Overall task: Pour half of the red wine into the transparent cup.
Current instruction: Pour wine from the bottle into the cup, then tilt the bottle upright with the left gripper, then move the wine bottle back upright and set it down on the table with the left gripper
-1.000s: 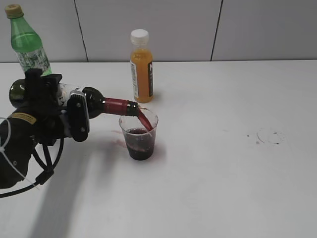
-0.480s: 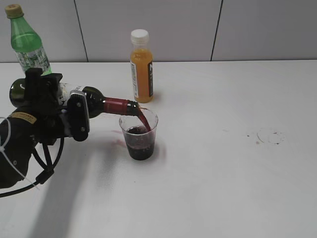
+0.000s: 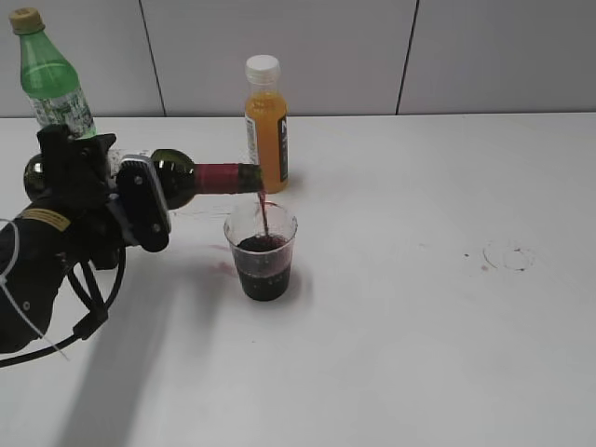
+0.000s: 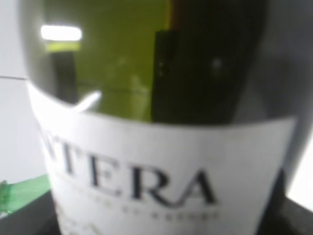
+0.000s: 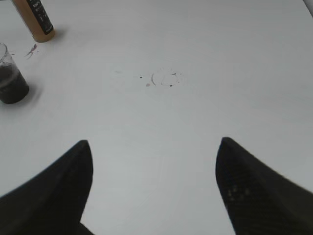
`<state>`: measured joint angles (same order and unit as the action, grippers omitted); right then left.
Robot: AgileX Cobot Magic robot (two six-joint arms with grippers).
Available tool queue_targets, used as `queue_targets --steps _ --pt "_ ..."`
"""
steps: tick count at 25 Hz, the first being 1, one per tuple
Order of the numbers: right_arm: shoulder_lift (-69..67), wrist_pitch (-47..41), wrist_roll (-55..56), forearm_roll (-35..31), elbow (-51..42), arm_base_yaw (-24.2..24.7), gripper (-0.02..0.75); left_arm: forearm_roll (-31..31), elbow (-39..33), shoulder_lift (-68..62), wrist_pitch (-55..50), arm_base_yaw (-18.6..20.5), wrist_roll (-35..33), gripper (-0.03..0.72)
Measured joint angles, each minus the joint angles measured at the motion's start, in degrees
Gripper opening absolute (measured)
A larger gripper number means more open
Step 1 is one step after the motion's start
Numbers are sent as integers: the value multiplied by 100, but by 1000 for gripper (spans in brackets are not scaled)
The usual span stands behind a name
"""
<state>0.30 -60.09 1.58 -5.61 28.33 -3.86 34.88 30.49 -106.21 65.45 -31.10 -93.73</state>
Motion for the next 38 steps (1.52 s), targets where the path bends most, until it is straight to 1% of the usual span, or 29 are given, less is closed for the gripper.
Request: queue_targets --steps 4,9,12,14,15,17,20,24,27,30,34,38 --pt "0 0 0 0 0 0 590 -215 0 0 0 0 1089 545" --pt "0 0 0 0 0 0 590 -574 0 0 0 0 2872 545" --pt "0 0 9 0 0 0 590 -612 0 0 -5 -6 3764 545" --pt "0 0 9 0 0 0 590 -634 0 6 -5 -6 4462 545" --pt "0 0 9 0 0 0 590 -661 0 14 -5 12 4918 545" --pt "0 0 4 0 0 0 590 -823 0 56 -16 109 5885 545" --pt "0 0 4 0 0 0 590 -1336 24 114 -4 429 7020 545" --pt "0 0 4 0 0 0 590 -2211 146 117 -4 1007 8175 545" --pt "0 0 -2 0 0 0 590 -2879 323 117 -33 1466 8803 545" --pt "0 0 -2 0 0 0 590 -3691 685 83 -259 1811 9172 545" --pt "0 0 -2 0 0 0 590 -4475 1227 -263 -363 1963 9634 545" --pt "0 0 -2 0 0 0 590 -4949 1706 -773 -420 1962 9972 545"
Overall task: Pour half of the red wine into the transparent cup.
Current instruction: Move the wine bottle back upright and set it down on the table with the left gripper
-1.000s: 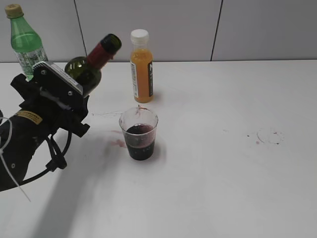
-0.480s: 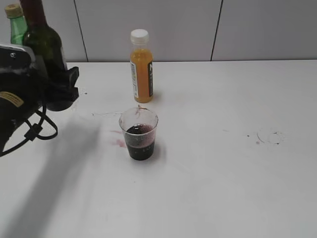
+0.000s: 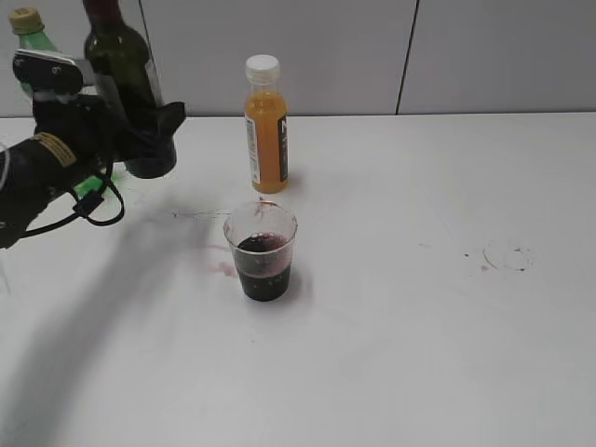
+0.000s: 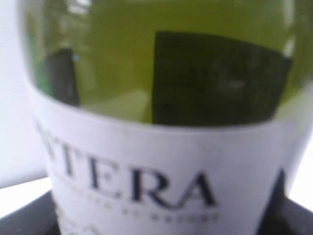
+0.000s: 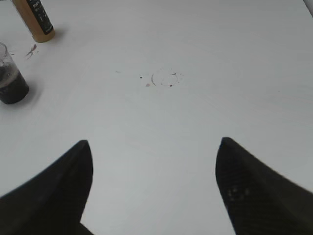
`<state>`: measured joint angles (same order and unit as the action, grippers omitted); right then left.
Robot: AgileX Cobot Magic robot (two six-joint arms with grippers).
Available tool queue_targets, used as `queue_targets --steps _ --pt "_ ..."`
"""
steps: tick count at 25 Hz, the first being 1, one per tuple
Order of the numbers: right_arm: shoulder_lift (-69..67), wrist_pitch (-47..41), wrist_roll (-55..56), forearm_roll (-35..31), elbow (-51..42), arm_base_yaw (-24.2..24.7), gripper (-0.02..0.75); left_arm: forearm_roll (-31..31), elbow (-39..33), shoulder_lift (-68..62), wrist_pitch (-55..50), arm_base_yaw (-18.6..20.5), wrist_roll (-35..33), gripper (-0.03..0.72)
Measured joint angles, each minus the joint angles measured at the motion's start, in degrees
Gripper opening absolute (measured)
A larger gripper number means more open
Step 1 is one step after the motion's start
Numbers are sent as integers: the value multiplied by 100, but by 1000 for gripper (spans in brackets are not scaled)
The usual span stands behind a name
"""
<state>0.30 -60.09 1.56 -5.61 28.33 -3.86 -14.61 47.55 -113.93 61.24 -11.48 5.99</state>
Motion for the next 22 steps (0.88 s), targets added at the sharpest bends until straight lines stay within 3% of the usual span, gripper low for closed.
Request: queue_targets --steps 7,22 --pt "0 0 8 0 0 0 590 -313 405 -722 80 6 37 545" --pt "0 0 1 0 0 0 590 23 627 -1553 513 24 -255 545"
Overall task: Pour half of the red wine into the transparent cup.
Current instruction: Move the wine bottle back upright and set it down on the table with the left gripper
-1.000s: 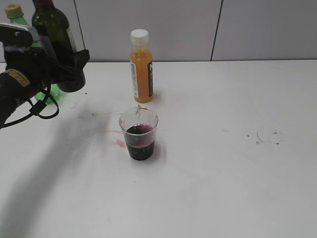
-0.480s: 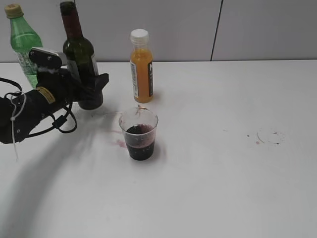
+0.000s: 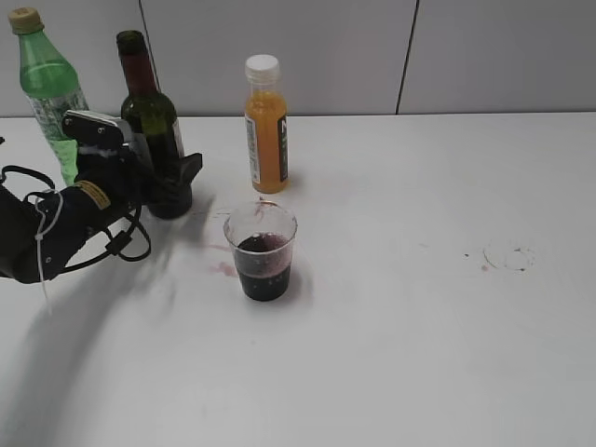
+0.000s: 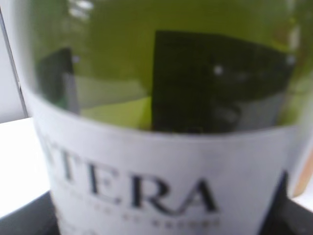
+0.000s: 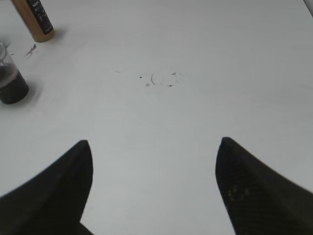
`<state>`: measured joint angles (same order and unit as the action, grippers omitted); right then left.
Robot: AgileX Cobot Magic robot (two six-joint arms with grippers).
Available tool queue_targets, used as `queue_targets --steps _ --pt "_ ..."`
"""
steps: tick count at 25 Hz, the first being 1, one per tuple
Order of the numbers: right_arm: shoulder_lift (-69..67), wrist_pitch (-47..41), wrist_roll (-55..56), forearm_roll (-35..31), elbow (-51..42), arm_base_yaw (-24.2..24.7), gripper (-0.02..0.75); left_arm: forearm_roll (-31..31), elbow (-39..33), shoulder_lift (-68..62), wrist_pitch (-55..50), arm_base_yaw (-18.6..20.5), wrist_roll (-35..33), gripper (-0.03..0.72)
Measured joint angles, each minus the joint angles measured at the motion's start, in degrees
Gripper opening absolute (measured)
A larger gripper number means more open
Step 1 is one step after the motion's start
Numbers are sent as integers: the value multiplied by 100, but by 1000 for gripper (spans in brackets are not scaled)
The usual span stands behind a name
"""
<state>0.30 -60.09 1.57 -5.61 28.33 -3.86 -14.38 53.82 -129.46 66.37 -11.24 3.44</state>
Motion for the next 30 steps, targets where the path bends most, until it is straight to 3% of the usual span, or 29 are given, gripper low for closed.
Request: queue_targets --steps 10,13,18,30 --pt "0 0 11 0 0 0 590 7 5 -21 26 0 -23 545" --pt "0 0 7 0 0 0 590 13 15 -9 191 0 -23 631" --pt "0 0 7 0 0 0 590 18 -8 87 290 5 -23 657" --pt "0 0 5 0 0 0 590 89 -1353 1232 302 11 -29 658"
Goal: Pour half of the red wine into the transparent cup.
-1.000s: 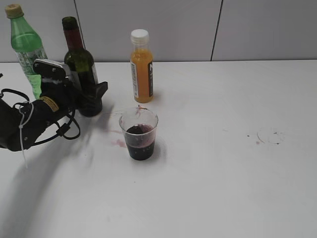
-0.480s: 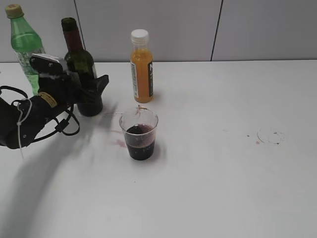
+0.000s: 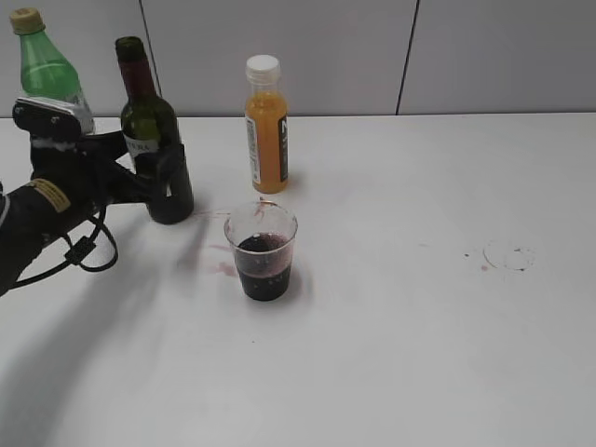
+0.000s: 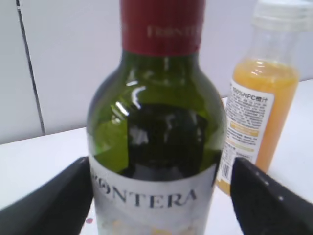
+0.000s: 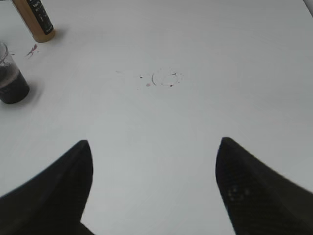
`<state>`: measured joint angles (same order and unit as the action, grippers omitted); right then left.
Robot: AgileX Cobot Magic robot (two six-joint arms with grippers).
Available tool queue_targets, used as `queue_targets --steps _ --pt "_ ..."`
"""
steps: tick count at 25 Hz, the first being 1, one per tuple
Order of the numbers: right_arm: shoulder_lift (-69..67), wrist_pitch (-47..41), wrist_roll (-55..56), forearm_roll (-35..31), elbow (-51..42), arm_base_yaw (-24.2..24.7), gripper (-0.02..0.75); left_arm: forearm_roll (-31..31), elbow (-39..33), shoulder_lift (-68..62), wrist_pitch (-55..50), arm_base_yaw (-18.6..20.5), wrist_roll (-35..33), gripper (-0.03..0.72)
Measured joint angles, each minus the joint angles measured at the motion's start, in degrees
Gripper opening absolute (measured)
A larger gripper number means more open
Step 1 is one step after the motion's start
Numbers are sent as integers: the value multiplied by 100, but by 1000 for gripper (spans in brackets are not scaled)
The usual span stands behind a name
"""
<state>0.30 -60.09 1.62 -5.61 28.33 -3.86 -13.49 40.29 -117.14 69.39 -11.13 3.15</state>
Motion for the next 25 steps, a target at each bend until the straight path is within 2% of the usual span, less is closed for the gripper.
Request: queue_targets --steps 9,13,20,25 --pt "0 0 6 0 0 0 590 289 -1187 697 -15 0 -391 650" --pt "0 0 5 0 0 0 590 566 -1588 1624 -416 0 -461 641" --pt "0 0 1 0 0 0 590 888 -1525 3847 -3671 0 -499 617" --pt "0 0 -7 0 0 0 590 1004 -650 4786 -7094 3 -499 610"
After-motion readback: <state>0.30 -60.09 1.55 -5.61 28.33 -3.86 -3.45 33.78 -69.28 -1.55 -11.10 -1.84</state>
